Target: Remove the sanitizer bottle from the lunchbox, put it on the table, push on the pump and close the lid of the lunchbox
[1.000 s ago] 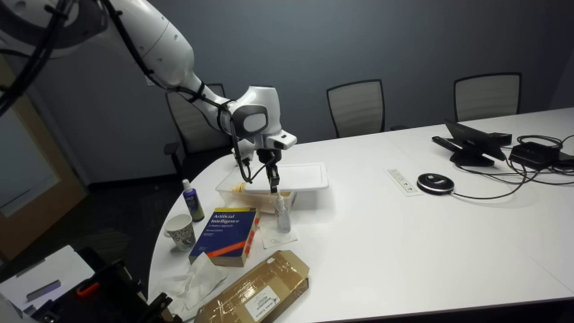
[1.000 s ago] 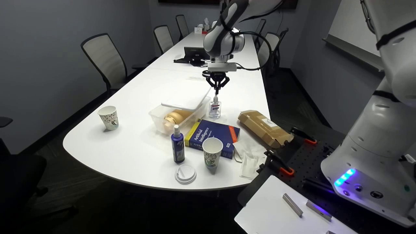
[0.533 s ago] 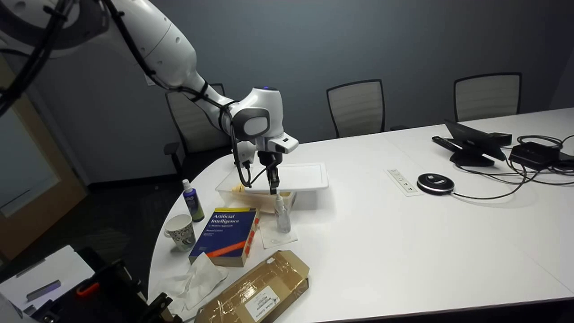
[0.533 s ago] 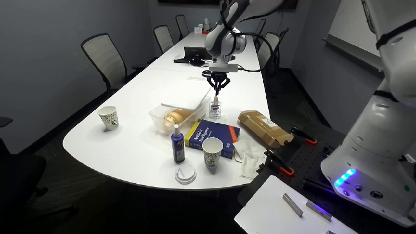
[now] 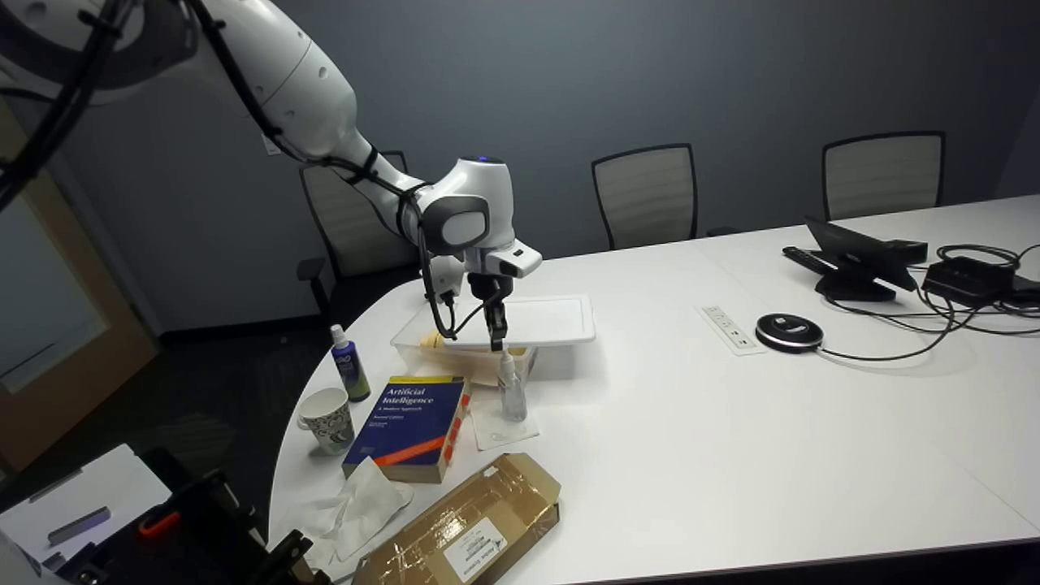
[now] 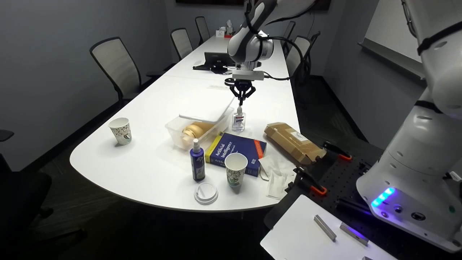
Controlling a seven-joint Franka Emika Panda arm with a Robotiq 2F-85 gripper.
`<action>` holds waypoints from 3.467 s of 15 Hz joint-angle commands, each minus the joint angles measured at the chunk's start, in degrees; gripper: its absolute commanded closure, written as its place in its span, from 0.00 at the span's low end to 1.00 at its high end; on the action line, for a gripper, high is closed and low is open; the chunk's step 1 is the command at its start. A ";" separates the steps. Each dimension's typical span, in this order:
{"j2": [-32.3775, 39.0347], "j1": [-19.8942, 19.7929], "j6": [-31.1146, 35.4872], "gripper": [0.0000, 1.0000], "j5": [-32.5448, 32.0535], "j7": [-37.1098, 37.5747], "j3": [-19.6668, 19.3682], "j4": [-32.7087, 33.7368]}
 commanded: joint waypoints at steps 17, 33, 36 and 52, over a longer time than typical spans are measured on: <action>-8.27 11.44 -5.67 0.08 -15.34 -1.54 0.44 1.17; 11.26 1.49 -7.45 0.00 -9.96 -37.91 13.98 18.05; 14.26 0.91 -10.01 0.00 -9.41 -39.88 14.86 21.44; 22.77 1.30 -14.08 0.00 -6.98 -41.09 17.57 30.04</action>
